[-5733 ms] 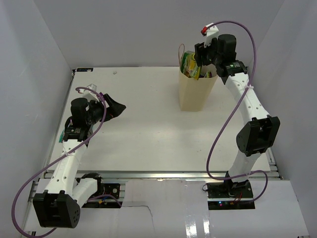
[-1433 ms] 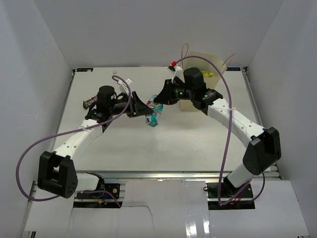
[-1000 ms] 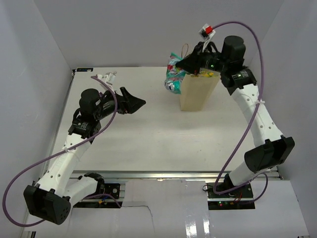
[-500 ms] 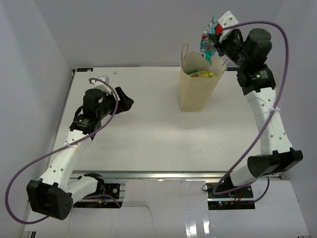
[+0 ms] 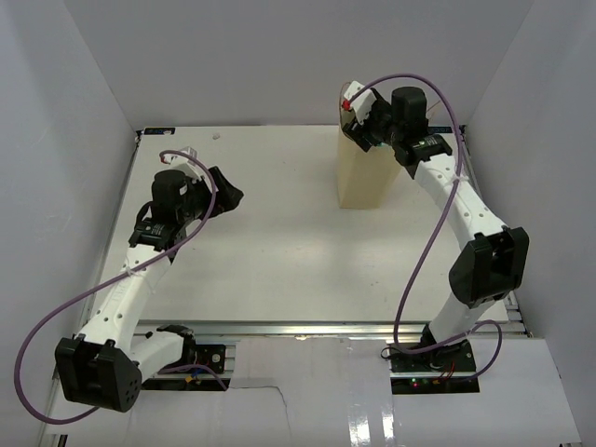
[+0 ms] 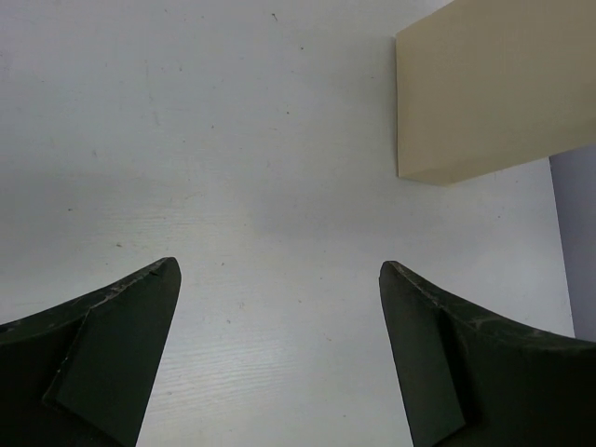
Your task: Place the snacks into the paper bag
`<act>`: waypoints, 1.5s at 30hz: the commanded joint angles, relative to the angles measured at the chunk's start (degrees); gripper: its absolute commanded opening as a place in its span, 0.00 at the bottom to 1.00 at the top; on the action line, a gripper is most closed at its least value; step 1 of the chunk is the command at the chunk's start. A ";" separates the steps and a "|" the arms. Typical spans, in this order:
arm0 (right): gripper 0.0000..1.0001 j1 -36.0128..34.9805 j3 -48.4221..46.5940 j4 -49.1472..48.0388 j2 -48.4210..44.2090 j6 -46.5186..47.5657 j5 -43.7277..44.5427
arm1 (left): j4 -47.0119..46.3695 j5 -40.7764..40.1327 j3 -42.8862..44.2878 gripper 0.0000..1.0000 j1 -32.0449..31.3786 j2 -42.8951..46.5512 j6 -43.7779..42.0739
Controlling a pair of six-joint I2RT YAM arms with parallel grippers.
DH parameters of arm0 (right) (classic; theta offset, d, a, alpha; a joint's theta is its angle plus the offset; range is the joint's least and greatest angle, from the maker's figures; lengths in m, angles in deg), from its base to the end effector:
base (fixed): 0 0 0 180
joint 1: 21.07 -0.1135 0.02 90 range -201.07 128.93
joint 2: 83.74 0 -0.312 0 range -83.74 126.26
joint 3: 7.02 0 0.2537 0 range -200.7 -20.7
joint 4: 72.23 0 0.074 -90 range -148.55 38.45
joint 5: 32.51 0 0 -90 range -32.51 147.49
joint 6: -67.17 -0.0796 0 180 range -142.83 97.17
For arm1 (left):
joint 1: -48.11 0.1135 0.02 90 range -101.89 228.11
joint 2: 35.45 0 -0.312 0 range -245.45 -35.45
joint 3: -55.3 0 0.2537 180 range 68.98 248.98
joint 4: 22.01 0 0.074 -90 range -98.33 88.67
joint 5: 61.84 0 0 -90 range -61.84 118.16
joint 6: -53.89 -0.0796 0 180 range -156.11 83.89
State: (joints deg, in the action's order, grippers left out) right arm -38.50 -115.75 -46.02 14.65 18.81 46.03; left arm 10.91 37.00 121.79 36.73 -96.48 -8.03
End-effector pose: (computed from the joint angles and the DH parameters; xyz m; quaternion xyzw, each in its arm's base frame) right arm 0.4354 0.1533 0.4261 -0.4437 0.6611 -0.0479 0.6031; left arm 0.2494 -0.0627 0.3402 -0.0842 0.8490 -0.2367 0.4649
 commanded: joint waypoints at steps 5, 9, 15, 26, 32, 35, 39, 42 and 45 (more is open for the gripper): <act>0.78 0.11 -1.45 -2.26 -8.03 -8.33 -3.91 | -4.38 6.18 -0.87 0.98 7.93 -3.38 3.38; 0.81 1.52 -3.92 -0.49 -9.35 -11.67 -5.76 | -8.43 10.75 -0.52 0.98 11.29 -7.95 7.25; 0.84 5.82 -6.73 3.72 -11.90 -16.15 -14.95 | -7.92 5.24 3.34 0.98 16.03 -16.72 12.96; 0.88 7.85 13.91 10.93 -24.91 -18.53 -33.01 | 12.44 -12.60 32.85 0.98 22.19 -48.90 28.85; 0.88 8.73 19.63 10.84 -28.51 -19.06 -32.39 | 40.65 -17.20 57.61 0.98 24.03 -65.68 51.80; 0.88 9.61 20.69 10.49 -28.95 -19.76 -33.01 | 43.42 -16.40 60.64 0.98 24.73 -69.03 57.60; 0.88 10.05 20.87 10.49 -29.31 -20.38 -32.92 | 46.22 -15.53 62.13 0.95 25.96 -71.93 62.62; 0.88 10.75 20.60 10.58 -29.83 -20.73 -32.83 | 50.71 -14.73 64.33 0.82 27.19 -75.36 63.51; 0.88 11.28 20.86 10.58 -30.27 -21.08 -33.53 | 50.28 -13.85 64.17 0.63 27.72 -76.51 61.15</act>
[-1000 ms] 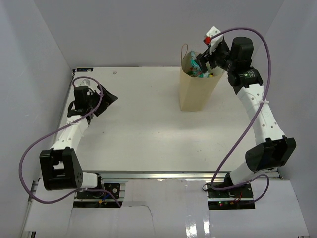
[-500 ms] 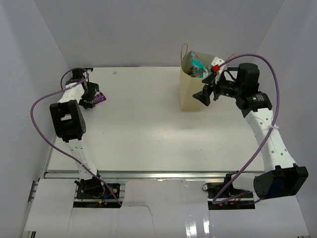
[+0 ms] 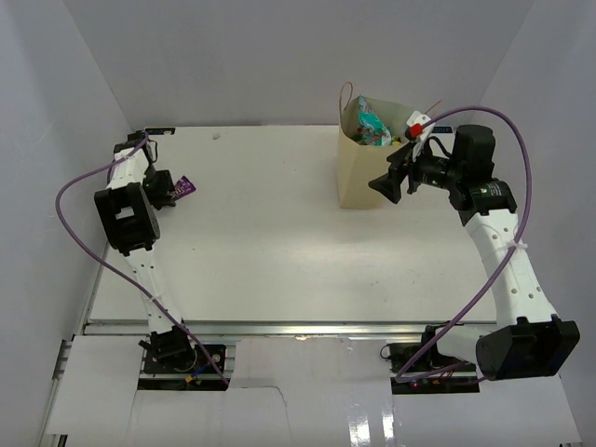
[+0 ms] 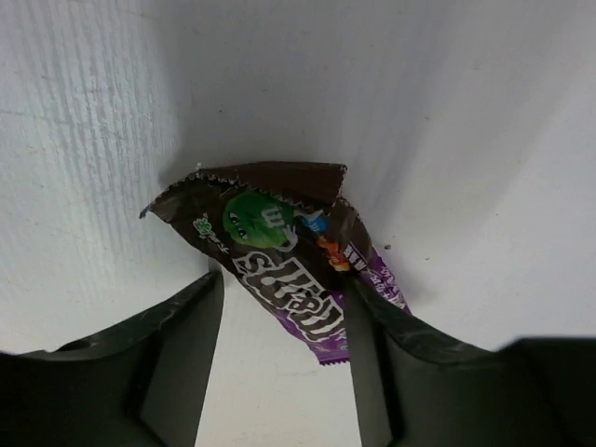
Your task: Place the snacks into the paper bag
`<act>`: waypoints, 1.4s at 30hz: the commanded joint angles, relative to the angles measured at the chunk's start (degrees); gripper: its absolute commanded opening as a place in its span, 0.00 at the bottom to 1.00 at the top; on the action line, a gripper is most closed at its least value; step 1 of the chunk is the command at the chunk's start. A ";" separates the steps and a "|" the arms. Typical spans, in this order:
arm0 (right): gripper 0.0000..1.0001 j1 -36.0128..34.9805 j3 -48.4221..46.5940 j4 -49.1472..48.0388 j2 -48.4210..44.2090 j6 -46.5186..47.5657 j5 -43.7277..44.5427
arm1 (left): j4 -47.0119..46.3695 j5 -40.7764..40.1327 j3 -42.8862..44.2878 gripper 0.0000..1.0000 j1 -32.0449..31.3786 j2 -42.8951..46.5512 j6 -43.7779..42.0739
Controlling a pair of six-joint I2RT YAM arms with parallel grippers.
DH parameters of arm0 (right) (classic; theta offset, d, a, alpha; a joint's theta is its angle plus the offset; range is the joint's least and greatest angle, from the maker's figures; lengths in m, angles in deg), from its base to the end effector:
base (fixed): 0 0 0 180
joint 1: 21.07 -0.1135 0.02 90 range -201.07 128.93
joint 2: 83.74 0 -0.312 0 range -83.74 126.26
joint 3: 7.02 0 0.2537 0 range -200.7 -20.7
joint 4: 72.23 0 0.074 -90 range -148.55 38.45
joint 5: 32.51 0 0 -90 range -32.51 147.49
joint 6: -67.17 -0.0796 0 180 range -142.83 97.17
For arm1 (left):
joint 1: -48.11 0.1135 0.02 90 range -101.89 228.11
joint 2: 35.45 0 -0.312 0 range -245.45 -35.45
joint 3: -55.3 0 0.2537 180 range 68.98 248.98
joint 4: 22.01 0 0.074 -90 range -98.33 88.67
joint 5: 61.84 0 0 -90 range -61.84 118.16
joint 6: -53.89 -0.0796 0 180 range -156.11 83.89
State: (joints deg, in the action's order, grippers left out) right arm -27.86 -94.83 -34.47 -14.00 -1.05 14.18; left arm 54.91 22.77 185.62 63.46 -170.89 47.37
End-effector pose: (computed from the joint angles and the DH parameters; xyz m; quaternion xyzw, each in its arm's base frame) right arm 0.2690 0.0870 0.4404 -0.3934 0.6840 0.2293 0.5699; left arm 0.4958 0.1439 0.1580 -0.7589 0.6458 0.0000 0.0837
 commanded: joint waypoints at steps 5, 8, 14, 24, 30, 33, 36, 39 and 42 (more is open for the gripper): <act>0.88 0.81 0.65 -0.70 -2.41 -0.78 -4.76 | -2.91 4.59 -1.85 0.06 1.08 0.43 -3.39; 0.88 0.72 1.09 1.84 -2.50 4.74 -13.00 | -7.50 11.43 -3.08 0.02 1.08 3.06 -13.75; 0.88 -3.22 3.55 11.70 -1.97 19.35 -25.34 | -44.45 41.81 -38.88 0.01 0.47 24.30 -36.71; 0.86 -23.61 12.25 -12.10 3.82 -20.86 9.00 | -75.20 65.25 -71.99 0.00 -12.26 47.62 -43.32; 0.98 -31.00 10.24 -20.11 12.51 -42.76 15.81 | -76.07 57.79 -73.13 0.00 -25.53 51.76 -39.02; 0.98 -31.79 7.87 -21.09 15.16 -45.33 16.06 | -77.30 55.93 -73.31 0.00 -28.00 52.55 -37.52; 0.98 -32.50 6.89 -20.82 17.45 -45.69 17.29 | -78.27 54.35 -73.49 0.00 -30.64 52.91 -35.94; 0.86 -32.76 7.59 -21.00 18.24 -46.21 16.86 | -78.62 53.47 -73.57 0.00 -32.23 53.17 -35.14; 0.67 -32.77 9.35 -21.96 18.33 -46.92 16.24 | -79.15 53.46 -73.40 0.02 -32.93 53.17 -34.44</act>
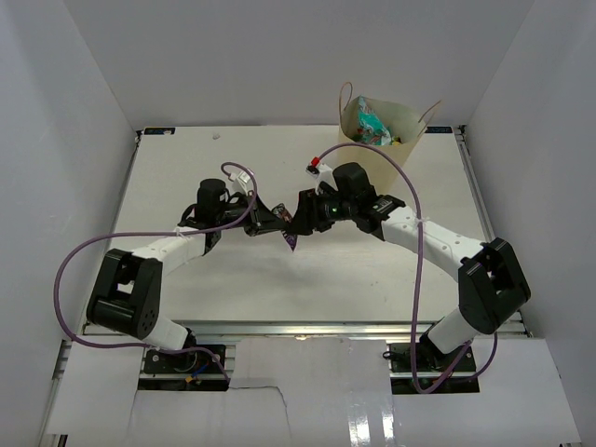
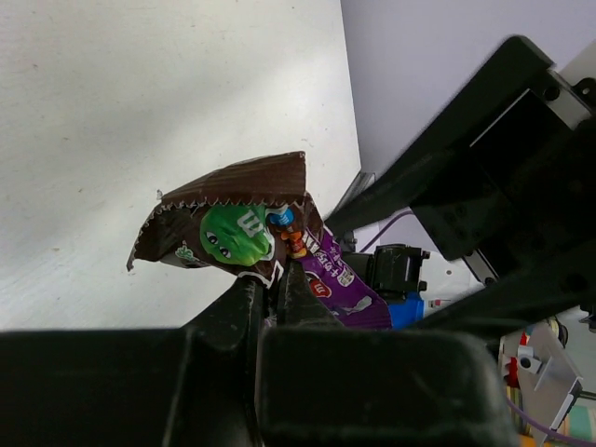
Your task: Place the snacks into the paper bag
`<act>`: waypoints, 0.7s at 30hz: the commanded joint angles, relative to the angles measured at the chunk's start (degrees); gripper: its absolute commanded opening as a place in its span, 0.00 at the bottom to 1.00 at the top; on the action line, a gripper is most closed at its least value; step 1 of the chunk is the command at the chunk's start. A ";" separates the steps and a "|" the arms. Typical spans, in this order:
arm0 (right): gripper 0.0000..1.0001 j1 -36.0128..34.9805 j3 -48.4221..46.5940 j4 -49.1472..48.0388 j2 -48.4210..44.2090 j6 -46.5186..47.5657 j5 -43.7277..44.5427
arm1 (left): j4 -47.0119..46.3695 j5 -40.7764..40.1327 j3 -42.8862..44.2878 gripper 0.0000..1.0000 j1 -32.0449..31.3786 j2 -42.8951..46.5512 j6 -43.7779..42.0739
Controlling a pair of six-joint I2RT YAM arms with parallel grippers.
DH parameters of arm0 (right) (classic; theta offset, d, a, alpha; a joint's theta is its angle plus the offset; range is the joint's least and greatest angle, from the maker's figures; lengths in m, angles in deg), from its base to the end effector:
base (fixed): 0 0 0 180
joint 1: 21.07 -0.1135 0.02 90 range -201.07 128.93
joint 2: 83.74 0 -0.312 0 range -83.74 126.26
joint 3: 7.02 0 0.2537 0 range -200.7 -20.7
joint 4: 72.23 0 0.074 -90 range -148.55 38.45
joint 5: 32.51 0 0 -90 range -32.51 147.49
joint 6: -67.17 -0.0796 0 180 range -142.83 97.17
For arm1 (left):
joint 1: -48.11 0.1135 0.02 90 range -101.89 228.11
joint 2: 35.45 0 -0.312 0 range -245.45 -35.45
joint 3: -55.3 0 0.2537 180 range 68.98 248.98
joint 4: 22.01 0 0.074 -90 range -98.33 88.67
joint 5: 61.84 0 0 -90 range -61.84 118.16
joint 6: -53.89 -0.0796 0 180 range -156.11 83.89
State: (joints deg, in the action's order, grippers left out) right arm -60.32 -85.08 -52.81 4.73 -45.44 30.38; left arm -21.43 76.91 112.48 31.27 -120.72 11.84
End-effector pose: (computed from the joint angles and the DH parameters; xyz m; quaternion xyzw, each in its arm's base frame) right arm 0.2766 0.2729 0.3075 -0.2380 0.8153 0.4244 0.3138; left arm 0.2976 -0.1526 0.2443 -0.0073 0.8112 -0.5486 0.2021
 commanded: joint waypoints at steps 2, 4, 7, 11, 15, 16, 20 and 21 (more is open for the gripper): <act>0.52 -0.31 0.57 -3.72 -0.22 -2.61 0.22 | -3.07 -0.24 0.09 0.04 -0.83 3.27 1.54; 0.40 -0.31 0.83 -3.72 -0.05 -2.53 -0.22 | -3.68 0.03 0.35 0.07 -0.83 3.80 2.33; 0.21 -0.13 0.92 -4.24 -0.31 -2.44 -2.15 | -4.30 0.11 0.53 0.16 -0.83 4.76 3.38; 0.08 0.31 1.45 -4.86 -0.75 -2.17 -5.48 | -5.61 0.12 0.44 0.24 -0.83 5.91 4.70; 0.08 2.06 1.54 -5.03 -1.54 -1.47 -8.21 | -7.63 0.64 0.70 0.30 -0.91 6.96 5.67; 0.08 2.59 1.28 -5.03 -1.72 -0.95 -9.09 | -7.73 0.64 0.96 0.32 -0.83 7.14 5.58; 0.08 5.84 -2.06 -4.42 -3.12 5.02 -16.19 | -7.90 1.60 1.93 0.70 -0.74 8.81 3.66; 0.08 7.24 -4.07 -2.85 -3.82 6.51 -17.09 | -8.25 1.96 2.19 0.79 -0.74 9.68 3.04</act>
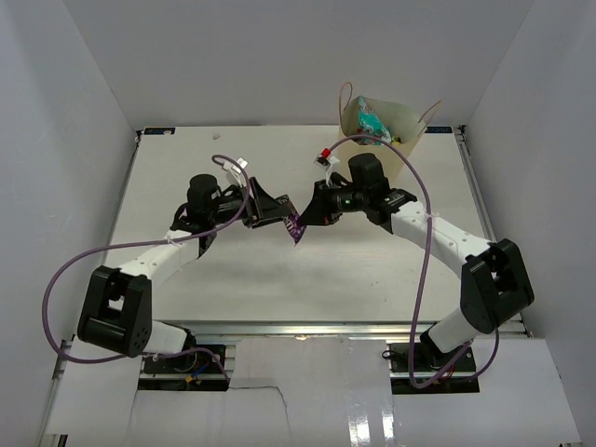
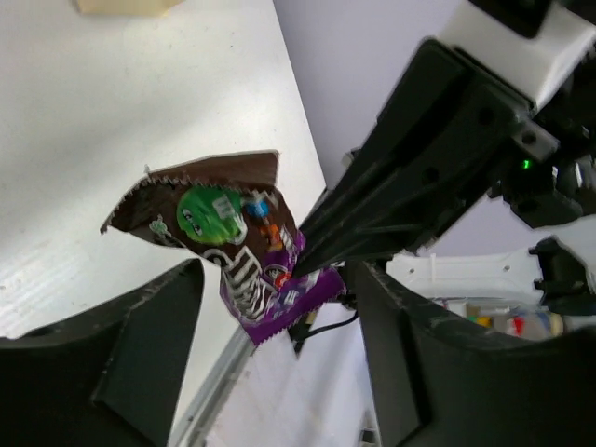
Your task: Place the snacks into the paper bag
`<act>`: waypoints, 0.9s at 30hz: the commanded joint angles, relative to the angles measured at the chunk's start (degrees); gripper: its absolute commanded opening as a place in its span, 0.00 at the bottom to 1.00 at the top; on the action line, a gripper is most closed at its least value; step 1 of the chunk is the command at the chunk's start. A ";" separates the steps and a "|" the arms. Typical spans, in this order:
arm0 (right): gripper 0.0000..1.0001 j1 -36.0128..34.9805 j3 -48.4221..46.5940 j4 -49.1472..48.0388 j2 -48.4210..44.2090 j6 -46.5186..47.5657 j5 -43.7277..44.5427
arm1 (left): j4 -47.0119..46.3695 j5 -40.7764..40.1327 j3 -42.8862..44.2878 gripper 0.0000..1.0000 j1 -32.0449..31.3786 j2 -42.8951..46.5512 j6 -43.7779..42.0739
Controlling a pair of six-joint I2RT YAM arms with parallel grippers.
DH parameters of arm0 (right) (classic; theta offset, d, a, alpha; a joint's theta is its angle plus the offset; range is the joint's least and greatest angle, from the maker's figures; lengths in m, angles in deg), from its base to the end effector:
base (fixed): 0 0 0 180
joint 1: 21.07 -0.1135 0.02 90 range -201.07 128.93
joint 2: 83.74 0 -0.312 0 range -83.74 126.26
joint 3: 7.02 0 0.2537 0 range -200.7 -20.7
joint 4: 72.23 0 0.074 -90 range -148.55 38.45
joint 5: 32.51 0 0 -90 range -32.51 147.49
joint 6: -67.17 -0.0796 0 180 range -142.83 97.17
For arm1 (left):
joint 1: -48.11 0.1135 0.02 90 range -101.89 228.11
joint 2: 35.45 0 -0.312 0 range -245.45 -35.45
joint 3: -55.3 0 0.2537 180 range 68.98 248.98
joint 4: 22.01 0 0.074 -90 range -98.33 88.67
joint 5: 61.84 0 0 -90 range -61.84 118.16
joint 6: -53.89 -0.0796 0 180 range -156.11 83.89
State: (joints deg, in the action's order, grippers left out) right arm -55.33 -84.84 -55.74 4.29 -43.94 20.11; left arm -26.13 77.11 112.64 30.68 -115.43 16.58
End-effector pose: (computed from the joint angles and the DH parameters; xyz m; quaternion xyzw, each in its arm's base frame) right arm 0.2882 0.2547 0.3187 -0.2594 0.7818 0.4725 0.3134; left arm 0.2869 -0.1530 0.2830 0.0069 0.7773 -0.5806 0.2420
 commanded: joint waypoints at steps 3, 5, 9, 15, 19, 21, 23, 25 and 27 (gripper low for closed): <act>0.08 4.81 -8.70 4.81 -4.96 13.17 -9.54 | -3.55 2.73 2.66 0.83 0.20 6.50 -4.33; 0.08 6.56 -12.04 10.16 -6.02 22.13 -11.99 | -3.47 2.56 2.66 0.83 0.99 8.52 -6.27; 0.08 10.61 -17.50 16.95 -7.51 35.94 -17.19 | -1.28 -2.26 0.82 0.98 2.13 11.34 -8.82; 0.08 19.57 -28.22 17.76 -9.80 36.58 -4.40 | 19.19 -21.75 3.27 0.98 2.75 14.15 -14.71; 0.08 20.55 -29.82 13.38 -9.90 36.40 18.27 | 24.12 -28.97 3.89 0.98 2.84 15.73 -15.51; 0.08 20.55 -30.87 11.00 -7.62 37.53 29.35 | 24.57 -30.22 3.54 0.98 2.93 16.35 -15.51; 0.08 20.55 -32.09 10.64 -3.77 40.87 36.20 | 24.74 -30.49 3.45 0.98 3.10 16.35 -15.60; 0.08 20.64 -33.07 10.38 -1.47 44.90 40.27 | 24.92 -30.58 3.62 0.98 3.19 15.91 -15.60; 0.08 20.55 -31.50 8.72 0.12 47.55 40.81 | 25.54 -30.75 3.63 0.98 3.28 15.65 -15.60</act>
State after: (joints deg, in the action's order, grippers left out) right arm -34.74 -116.56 -43.92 1.80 -2.54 50.44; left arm -2.64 48.81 114.36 33.54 -101.38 2.17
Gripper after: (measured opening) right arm 0.095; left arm 0.978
